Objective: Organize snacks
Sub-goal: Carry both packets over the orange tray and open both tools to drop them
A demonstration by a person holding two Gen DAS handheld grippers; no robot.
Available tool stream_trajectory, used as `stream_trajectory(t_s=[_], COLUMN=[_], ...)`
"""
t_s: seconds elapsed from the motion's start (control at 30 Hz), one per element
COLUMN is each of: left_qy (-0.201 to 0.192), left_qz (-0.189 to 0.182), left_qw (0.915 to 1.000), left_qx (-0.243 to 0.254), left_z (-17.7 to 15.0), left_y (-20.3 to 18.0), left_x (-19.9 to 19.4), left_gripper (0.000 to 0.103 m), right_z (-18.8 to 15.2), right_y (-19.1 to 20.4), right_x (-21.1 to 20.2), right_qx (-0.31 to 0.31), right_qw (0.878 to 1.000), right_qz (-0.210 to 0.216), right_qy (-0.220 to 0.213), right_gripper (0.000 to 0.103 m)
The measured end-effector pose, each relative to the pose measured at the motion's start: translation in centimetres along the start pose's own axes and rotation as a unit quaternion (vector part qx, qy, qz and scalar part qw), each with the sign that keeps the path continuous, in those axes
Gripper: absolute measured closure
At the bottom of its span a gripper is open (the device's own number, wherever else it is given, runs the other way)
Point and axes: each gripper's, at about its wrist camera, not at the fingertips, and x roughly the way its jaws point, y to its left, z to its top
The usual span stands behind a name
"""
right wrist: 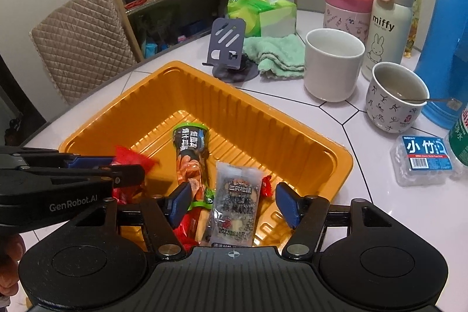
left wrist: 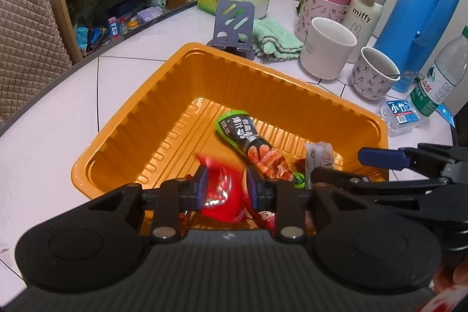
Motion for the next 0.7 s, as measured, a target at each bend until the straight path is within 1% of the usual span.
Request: stream_trajectory(t_s=[0.03,0.07,0.13,0.23,0.43,0.7], left_qy=[-0.003,-0.004,-0.009,-0.010,-0.017,-0.030], left_qz=[0.002,0.004,0.004,0.007,0.013,0.013], left_qw=[1.0000,1.0000,1.0000,0.9999,0.9997,0.9993], left_qx=[0.001,0.001,-0.001,-0.005,-0.010,-0.019], left_z=[0.1,0.1,0.2,0.2,0.0,-0.5], left_y=[-0.1,-0.2,-0.2,-0.2,-0.1,-0.1], left_x=[-0.1,-0.2,-0.4,-0.7,-1.9,-4.4], left_gripper=[0.077,0.071,0.066,0.063,0.059,0.059], right_z=[0.0,-0.1,-0.2,-0.4,-0.8,-1.5], right_y=[0.0,-0.1,-0.2,-0.2,0.0,0.5], right_x=[0.0,-0.1,-0.3,-0.7,-1.7,-3.7], right_qx=[0.001,0.003,0.006,0.008,0.006,0.003], right_qw=[1.000,1.000,1.000,1.000,1.000,1.000], right_qz=[0.000,0.000,0.001,0.005,0.009,0.015], right_qy=[0.000,0.000,0.000,0.000,-0.001,-0.006], right_gripper=[0.039,0.039,0.039,0.039,0.039,0.039])
